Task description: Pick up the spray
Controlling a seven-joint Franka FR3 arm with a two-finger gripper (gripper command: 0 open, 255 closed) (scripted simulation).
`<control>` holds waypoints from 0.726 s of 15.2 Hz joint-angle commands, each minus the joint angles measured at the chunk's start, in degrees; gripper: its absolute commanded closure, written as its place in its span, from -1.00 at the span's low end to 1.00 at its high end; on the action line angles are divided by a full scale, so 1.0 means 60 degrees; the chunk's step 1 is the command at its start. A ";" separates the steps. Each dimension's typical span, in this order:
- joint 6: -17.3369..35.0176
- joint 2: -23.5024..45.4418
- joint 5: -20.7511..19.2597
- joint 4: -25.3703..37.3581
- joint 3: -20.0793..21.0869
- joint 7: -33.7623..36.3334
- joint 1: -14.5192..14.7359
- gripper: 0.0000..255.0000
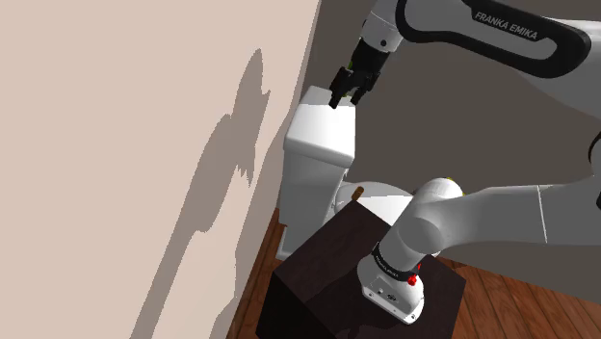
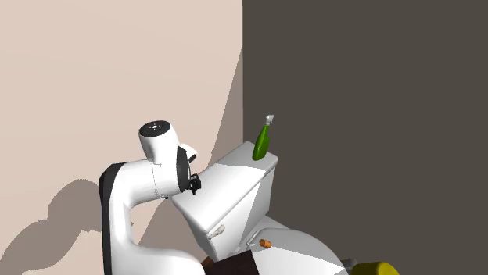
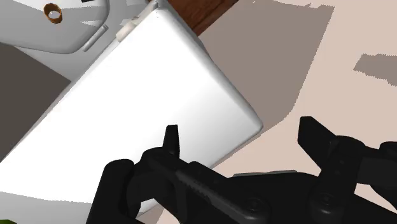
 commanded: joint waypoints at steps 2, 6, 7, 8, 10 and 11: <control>0.0280 0.0212 -0.0107 0.0027 -0.0017 0.0099 -0.0123 -1.00; 0.1340 0.1093 -0.0534 0.0227 -0.0093 0.0529 -0.0621 -1.00; 0.1589 0.1319 -0.0642 0.0300 -0.0115 0.0645 -0.0745 -1.00; 0.1830 0.1546 -0.0749 0.0381 -0.0134 0.0763 -0.0873 -1.00; 0.2290 0.2004 -0.0964 0.0568 -0.0176 0.1009 -0.1126 -1.00; 0.2508 0.2233 -0.1072 0.0673 -0.0199 0.1137 -0.1252 -1.00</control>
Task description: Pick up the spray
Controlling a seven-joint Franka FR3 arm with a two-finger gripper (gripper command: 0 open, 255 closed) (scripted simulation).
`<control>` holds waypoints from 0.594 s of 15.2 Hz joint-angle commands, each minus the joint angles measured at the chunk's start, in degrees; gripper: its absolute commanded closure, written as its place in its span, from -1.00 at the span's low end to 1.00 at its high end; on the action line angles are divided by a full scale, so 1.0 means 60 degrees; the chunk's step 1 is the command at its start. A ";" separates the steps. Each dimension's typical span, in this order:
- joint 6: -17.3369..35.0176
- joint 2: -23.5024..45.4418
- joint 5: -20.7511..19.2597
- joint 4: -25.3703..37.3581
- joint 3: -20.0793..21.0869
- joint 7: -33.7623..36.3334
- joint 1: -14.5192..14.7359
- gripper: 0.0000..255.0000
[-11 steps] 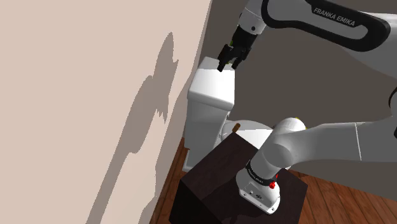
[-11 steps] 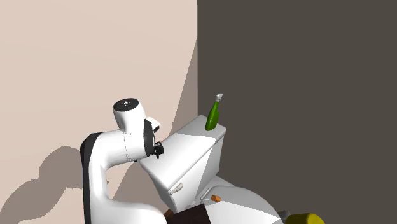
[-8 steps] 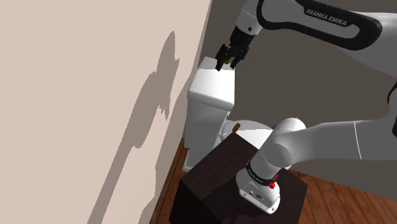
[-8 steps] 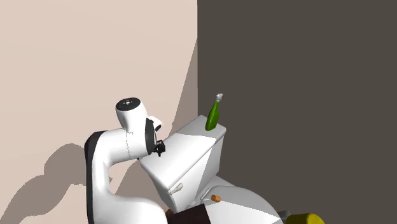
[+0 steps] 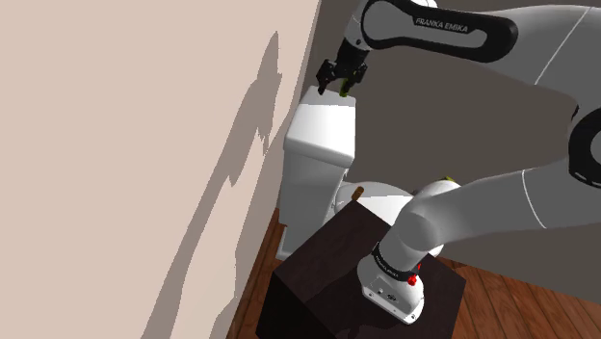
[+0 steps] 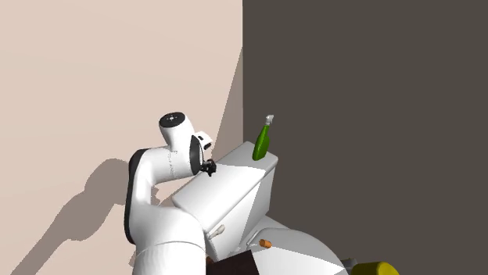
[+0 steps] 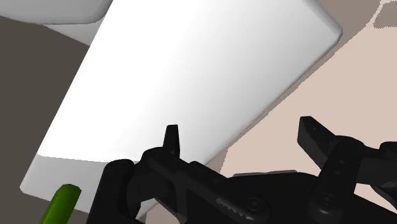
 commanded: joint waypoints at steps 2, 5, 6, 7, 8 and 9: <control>0.0647 0.0714 -0.0345 0.0369 -0.0100 0.0367 -0.0389 -1.00; 0.1203 0.1400 -0.0675 0.0776 -0.0179 0.0783 -0.0753 -1.00; 0.1372 0.1626 -0.0785 0.0926 -0.0207 0.0926 -0.0872 -1.00; 0.1533 0.1851 -0.0895 0.1083 -0.0236 0.1071 -0.0990 -1.00; 0.1685 0.2075 -0.1005 0.1245 -0.0268 0.1218 -0.1106 -1.00; 0.1829 0.2297 -0.1114 0.1414 -0.0298 0.1366 -0.1223 -1.00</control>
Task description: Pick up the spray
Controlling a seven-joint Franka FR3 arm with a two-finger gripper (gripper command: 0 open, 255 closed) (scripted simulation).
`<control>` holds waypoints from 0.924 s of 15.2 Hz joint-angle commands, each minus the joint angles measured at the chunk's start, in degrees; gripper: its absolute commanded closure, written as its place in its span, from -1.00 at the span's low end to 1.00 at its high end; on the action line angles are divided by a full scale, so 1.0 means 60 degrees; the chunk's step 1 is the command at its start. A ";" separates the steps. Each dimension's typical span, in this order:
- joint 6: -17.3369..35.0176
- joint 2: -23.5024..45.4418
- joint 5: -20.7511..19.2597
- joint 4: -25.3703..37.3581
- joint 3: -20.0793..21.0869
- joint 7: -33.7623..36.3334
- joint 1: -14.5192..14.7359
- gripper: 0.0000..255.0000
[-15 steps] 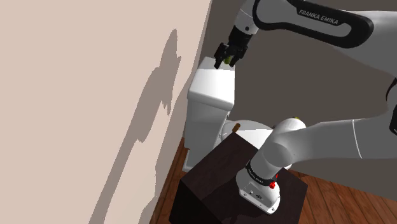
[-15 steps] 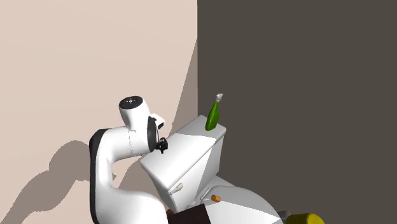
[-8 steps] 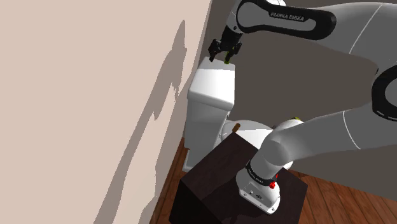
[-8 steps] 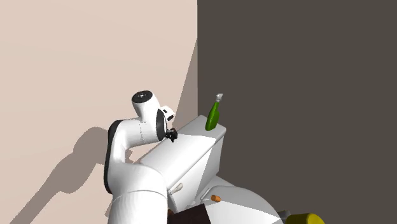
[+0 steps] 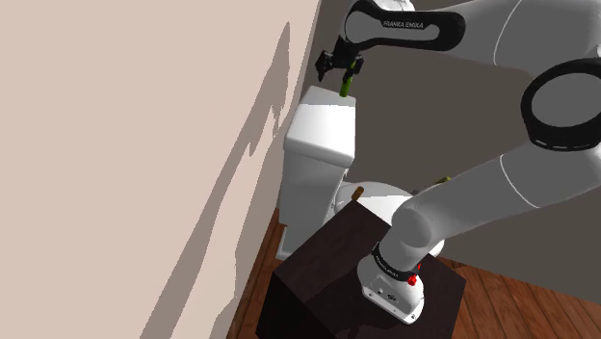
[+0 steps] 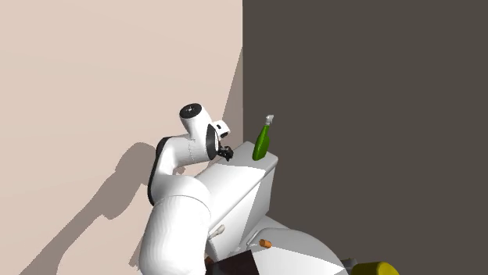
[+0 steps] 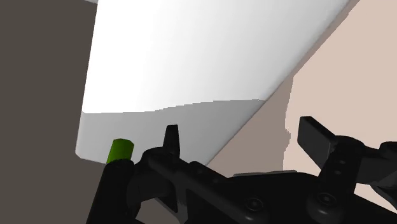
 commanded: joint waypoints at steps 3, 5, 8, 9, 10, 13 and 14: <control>0.0509 0.0865 -0.0440 0.0734 -0.0172 0.0559 -0.0465 -1.00; 0.0725 0.1293 -0.0652 0.1123 -0.0255 0.0863 -0.0672 -1.00; 0.0995 0.1921 -0.0953 0.1744 -0.0394 0.1318 -0.0966 -1.00; 0.1070 0.2126 -0.1049 0.1960 -0.0447 0.1468 -0.1058 -1.00; 0.1139 0.2330 -0.1141 0.2181 -0.0501 0.1617 -0.1149 -1.00; 0.1309 0.2930 -0.1396 0.2867 -0.0676 0.2053 -0.1409 -1.00; 0.1354 0.3127 -0.1472 0.3104 -0.0740 0.2194 -0.1492 -1.00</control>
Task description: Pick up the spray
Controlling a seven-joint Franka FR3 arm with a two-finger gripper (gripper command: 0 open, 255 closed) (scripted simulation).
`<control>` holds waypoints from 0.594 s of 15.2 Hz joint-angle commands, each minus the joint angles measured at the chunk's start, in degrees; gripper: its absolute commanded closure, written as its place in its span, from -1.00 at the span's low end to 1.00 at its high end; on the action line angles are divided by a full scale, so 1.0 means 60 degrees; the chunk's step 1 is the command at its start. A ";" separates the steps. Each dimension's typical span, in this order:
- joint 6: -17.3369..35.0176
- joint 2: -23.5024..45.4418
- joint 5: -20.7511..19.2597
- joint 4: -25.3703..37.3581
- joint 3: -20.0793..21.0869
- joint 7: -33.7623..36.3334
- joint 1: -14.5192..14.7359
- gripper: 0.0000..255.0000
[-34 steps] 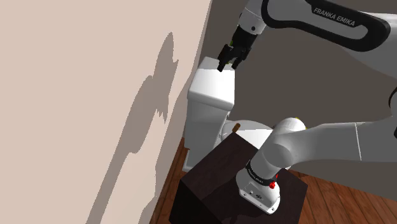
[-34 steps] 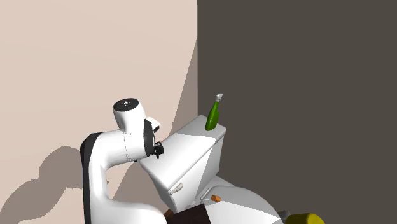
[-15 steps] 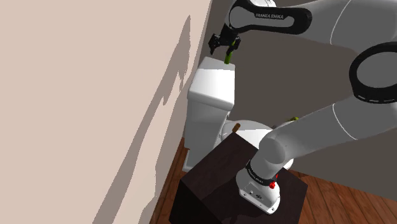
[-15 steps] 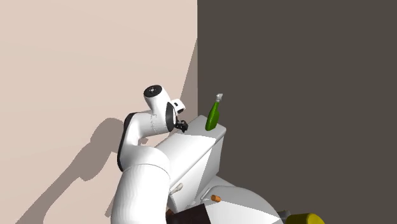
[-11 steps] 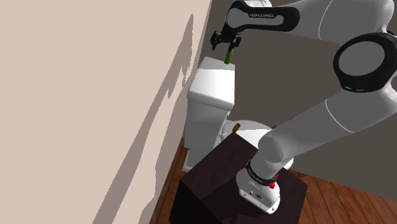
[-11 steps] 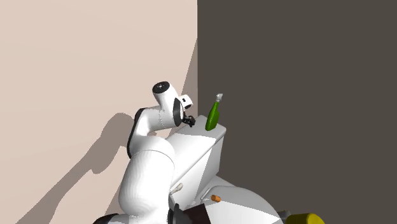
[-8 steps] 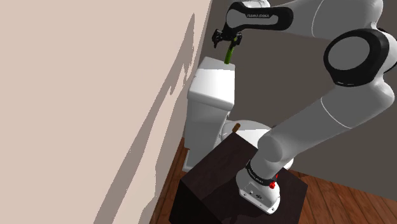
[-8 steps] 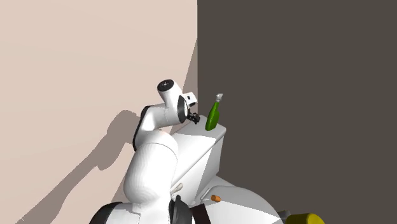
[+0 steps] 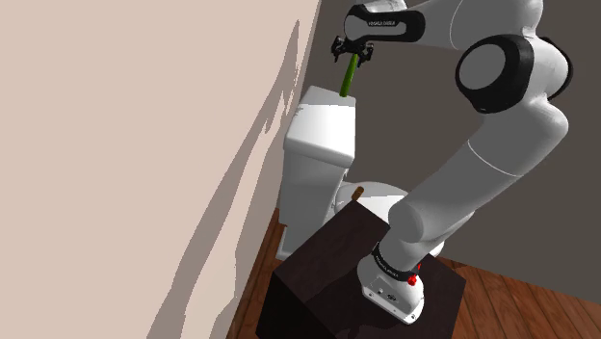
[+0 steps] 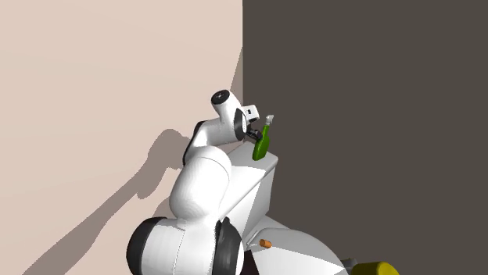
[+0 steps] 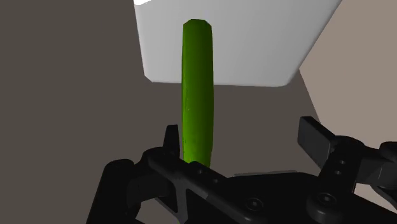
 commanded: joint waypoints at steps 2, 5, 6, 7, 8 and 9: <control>0.0185 0.0578 -0.0223 0.0664 -0.0221 0.0413 -0.0259 -1.00; 0.0339 0.0808 -0.0332 0.0836 -0.0313 0.0626 -0.0356 -1.00; 0.0458 0.0804 -0.0367 0.0707 -0.0318 0.0678 -0.0361 -1.00; 0.0576 0.0802 -0.0403 0.0581 -0.0322 0.0730 -0.0365 -1.00; 0.0694 0.0803 -0.0439 0.0458 -0.0326 0.0782 -0.0370 -1.00; 0.0811 0.0805 -0.0476 0.0337 -0.0331 0.0835 -0.0375 -1.00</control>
